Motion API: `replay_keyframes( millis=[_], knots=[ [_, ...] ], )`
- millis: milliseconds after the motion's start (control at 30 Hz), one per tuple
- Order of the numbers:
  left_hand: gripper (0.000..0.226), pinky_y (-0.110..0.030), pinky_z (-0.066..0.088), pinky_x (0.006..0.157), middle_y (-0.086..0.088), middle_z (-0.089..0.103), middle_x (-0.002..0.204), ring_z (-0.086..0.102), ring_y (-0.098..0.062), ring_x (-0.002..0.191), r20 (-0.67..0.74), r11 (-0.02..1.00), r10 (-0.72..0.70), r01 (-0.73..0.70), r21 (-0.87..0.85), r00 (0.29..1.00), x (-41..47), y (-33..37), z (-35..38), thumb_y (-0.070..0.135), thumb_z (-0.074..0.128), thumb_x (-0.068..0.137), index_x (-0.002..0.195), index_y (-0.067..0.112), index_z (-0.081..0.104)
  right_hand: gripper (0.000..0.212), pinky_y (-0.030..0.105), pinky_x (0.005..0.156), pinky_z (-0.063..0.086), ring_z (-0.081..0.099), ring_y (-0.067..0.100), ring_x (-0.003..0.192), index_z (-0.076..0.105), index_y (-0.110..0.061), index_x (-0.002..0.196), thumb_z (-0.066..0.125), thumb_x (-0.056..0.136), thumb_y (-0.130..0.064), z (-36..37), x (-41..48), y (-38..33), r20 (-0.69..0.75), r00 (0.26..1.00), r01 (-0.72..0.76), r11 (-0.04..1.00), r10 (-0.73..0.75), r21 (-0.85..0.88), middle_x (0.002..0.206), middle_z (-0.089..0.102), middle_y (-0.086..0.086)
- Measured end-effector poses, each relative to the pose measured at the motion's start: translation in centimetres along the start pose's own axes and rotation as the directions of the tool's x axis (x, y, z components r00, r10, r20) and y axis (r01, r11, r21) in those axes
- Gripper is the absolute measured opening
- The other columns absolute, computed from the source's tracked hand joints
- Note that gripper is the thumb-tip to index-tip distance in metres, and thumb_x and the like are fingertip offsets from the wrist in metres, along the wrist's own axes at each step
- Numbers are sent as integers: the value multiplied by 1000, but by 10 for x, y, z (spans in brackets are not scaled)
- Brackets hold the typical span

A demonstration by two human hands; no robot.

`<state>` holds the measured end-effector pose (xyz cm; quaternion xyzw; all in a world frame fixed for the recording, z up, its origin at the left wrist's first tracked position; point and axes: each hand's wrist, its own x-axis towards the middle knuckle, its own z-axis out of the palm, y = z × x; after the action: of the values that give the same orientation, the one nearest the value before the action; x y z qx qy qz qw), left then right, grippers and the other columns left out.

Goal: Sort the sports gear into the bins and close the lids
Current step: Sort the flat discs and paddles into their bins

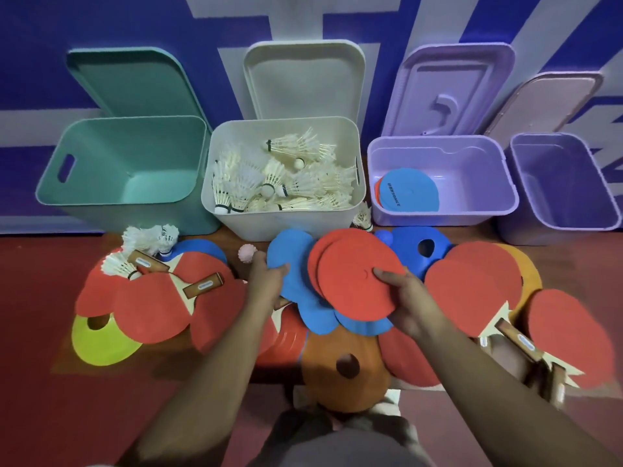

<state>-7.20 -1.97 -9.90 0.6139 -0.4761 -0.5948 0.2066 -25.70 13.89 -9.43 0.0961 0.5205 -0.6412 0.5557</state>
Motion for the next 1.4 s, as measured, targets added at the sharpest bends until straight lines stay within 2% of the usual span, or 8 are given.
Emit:
replay_keyframes(
  millis=[100,300,467,700,800,967,1167,1400],
  knots=[
    [23,-36,53,70,-12,64,102,64,-26,86,182,972,-51,91,-217,982,-7,3,-9,-1,59,90,107,10,48,19,50,88,53,70,30,90,60,-5,101,64,84,2,22,-11,5,-5,1000,22,1000,-22,-13,93,76,10],
    [40,-48,46,100,-16,61,127,59,-33,114,470,880,24,204,-430,883,-13,9,-3,6,50,94,134,8,49,21,37,72,56,70,20,78,62,-5,101,67,83,4,38,-15,24,-135,979,128,977,-151,-168,83,75,-2],
    [27,-48,50,97,-14,66,118,64,-28,105,531,955,23,139,-262,847,-24,13,15,7,58,93,119,17,59,60,48,84,58,68,33,103,53,-6,126,77,71,0,39,-22,29,-64,991,94,963,-114,-251,116,68,13],
    [25,-30,51,85,-11,67,119,65,-20,100,657,988,35,-123,89,753,-11,7,37,16,63,93,116,6,60,45,50,89,55,65,37,105,53,-3,121,63,80,12,-6,-32,0,-194,965,144,973,-179,-181,118,66,18],
    [37,-27,47,72,-11,64,111,61,-22,90,387,807,84,-290,514,918,9,-3,40,29,72,85,111,7,59,44,40,75,54,64,29,92,55,-13,114,63,79,13,-27,-37,-18,-296,906,244,946,-301,-214,104,68,12],
    [72,-42,37,100,-18,45,129,39,-38,124,314,382,164,-354,853,935,10,-26,39,44,79,72,128,11,47,46,32,66,51,64,19,80,55,-22,109,62,80,13,-50,-47,-26,-383,857,298,938,-345,-177,94,68,1],
    [35,-41,48,83,-22,64,106,59,-39,104,343,543,333,-476,691,878,9,-25,42,1,67,77,112,0,60,43,38,75,55,67,25,88,56,-20,113,61,82,9,-64,-48,-17,-412,857,300,950,-309,-88,102,71,5],
    [26,-45,53,87,-4,67,101,64,-29,96,273,868,294,-375,324,916,1,5,28,11,65,81,107,15,64,44,49,92,52,65,31,108,59,-18,119,60,82,7,-75,-49,-20,-374,879,306,951,-295,-31,119,69,11]
  ],
)
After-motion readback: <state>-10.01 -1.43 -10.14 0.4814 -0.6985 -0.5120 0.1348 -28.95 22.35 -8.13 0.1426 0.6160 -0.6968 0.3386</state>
